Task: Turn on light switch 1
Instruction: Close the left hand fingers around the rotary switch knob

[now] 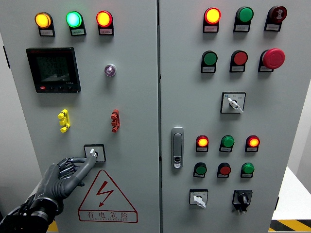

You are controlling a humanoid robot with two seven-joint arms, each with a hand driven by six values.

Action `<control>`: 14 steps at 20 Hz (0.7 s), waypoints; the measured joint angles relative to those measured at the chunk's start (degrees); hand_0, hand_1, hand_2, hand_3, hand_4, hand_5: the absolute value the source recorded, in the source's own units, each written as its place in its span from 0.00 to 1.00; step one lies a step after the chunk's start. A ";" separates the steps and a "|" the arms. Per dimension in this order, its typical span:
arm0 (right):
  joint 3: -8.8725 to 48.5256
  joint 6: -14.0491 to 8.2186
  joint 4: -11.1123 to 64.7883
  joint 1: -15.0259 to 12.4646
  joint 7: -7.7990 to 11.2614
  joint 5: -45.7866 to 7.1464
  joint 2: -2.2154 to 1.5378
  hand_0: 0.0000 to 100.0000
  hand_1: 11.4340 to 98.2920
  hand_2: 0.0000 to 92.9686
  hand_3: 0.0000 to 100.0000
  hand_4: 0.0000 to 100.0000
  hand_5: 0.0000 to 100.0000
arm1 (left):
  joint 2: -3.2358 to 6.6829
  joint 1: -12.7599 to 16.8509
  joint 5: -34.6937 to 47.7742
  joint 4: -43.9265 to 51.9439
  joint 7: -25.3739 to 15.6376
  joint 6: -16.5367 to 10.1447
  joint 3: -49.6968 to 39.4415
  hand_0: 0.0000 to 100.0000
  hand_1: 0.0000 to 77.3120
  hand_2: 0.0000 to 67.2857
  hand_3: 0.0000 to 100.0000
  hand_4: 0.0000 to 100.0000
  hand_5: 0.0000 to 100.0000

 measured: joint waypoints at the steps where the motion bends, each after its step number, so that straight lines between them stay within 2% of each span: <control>1: 0.00 0.00 0.00 -0.01 0.00 0.00 0.01 0.00 0.10 0.00 0.20 0.19 0.10 | 0.00 -0.03 0.00 0.00 0.41 0.01 0.00 0.00 0.79 0.66 0.79 0.95 0.63; 14: 0.00 0.00 0.00 0.00 0.00 0.00 0.00 0.00 0.10 0.00 0.20 0.19 0.10 | 0.02 -0.94 -0.20 0.11 1.90 0.24 0.09 0.00 0.78 0.67 0.81 0.98 0.66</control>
